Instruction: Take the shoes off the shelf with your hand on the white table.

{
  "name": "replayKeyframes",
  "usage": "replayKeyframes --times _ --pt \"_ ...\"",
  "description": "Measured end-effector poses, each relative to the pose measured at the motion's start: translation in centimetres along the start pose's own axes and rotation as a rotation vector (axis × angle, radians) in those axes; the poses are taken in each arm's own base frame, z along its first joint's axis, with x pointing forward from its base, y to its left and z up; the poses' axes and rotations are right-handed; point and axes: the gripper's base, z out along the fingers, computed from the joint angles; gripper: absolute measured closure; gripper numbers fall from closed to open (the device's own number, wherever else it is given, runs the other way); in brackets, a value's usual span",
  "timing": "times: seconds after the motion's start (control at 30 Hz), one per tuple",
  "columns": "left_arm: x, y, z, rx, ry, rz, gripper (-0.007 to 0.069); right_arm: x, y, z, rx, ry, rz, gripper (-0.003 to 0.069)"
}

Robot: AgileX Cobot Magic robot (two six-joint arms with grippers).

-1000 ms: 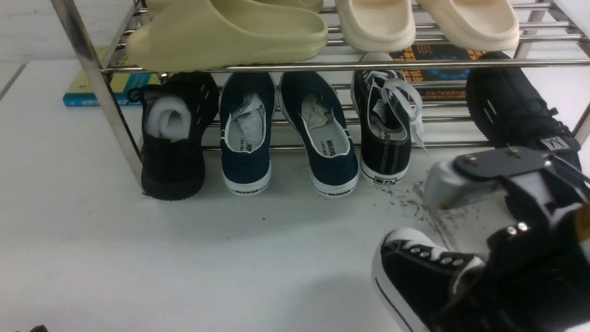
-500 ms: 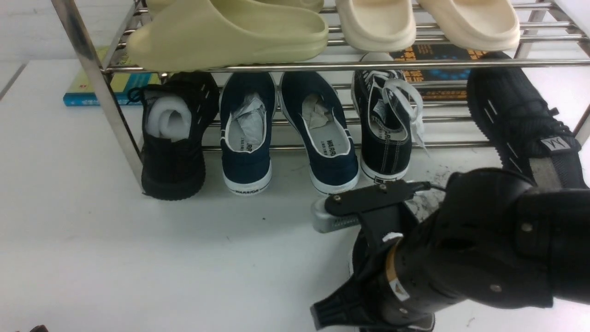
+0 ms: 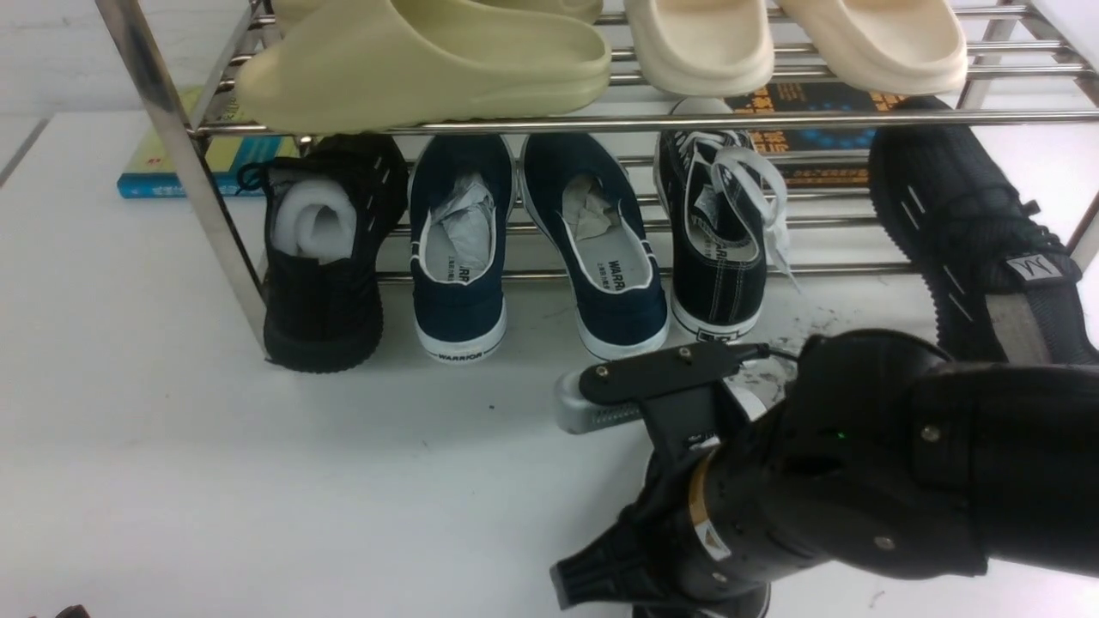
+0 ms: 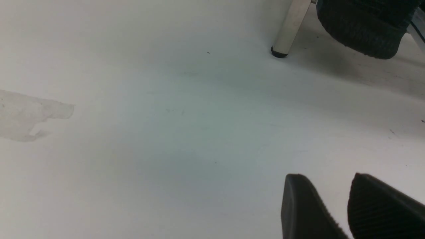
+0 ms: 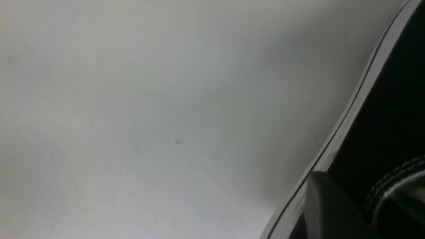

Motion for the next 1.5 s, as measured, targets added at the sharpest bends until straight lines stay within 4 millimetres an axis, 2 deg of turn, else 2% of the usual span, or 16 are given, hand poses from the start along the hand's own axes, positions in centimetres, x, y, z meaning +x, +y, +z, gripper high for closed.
replayKeyframes --times 0.27,0.3,0.33,0.4,0.53,0.57,0.67,0.7,0.73,0.8,0.83,1.0,1.1,1.27,1.4,1.5 --pt "0.0 0.0 0.0 0.0 0.0 0.0 0.0383 0.1 -0.3 -0.2 0.026 0.008 -0.016 0.0187" --pt "0.0 0.0 0.0 0.0 0.0 0.0 0.0383 0.1 -0.3 -0.3 0.028 0.009 -0.016 0.0187" --pt "0.0 0.0 0.0 0.0 0.0 0.0 0.0383 0.1 -0.5 -0.9 0.044 0.022 -0.024 0.0153" --pt "0.0 0.0 0.0 0.0 0.0 0.0 0.0383 0.1 -0.8 -2.5 0.076 0.043 -0.063 0.0142" --pt "0.0 0.0 0.0 0.0 0.0 0.0 0.0383 0.1 -1.6 -6.9 0.145 0.067 -0.149 0.0215" --pt "0.0 0.0 0.0 0.0 0.0 0.0 0.0383 0.1 -1.7 -7.1 0.15 0.071 -0.152 0.0215" --pt "0.0 0.0 0.0 0.0 0.0 0.0 0.0383 0.2 -3.0 -11.5 0.19 0.022 -0.19 0.0394" --pt "0.0 0.0 0.0 0.0 0.0 0.0 0.0383 0.2 -3.4 -12.6 0.193 -0.013 -0.199 0.0455" --pt "0.0 0.0 0.0 0.0 0.0 0.0 0.0383 0.2 -3.4 -12.6 0.197 -0.014 -0.2 0.0467" --pt "0.0 0.0 0.0 0.0 0.0 0.0 0.0383 0.6 -4.5 -15.4 0.19 -0.105 -0.202 0.0613" --pt "0.0 0.0 0.0 0.0 0.0 0.0 0.0383 0.9 -5.0 -16.3 0.182 -0.137 -0.193 0.0651" --pt "0.0 0.0 0.0 0.0 0.0 0.0 0.0383 3.3 -7.6 -20.0 0.123 -0.239 -0.106 0.0674" --pt "0.0 0.0 0.0 0.0 0.0 0.0 0.0383 4.7 -8.9 -21.1 0.094 -0.275 -0.044 0.0674" --pt "0.0 0.0 0.0 0.0 0.0 0.0 0.0383 5.8 -9.9 -21.2 0.086 -0.281 0.046 0.0674" --pt "0.0 0.0 0.0 0.0 0.0 0.0 0.0383 4.7 -8.8 -19.6 0.105 -0.261 0.05 0.0671" --pt "0.0 0.0 0.0 0.001 0.0 0.001 0.0383 2.7 -7.1 -17.9 0.097 -0.267 0.03 0.0664"
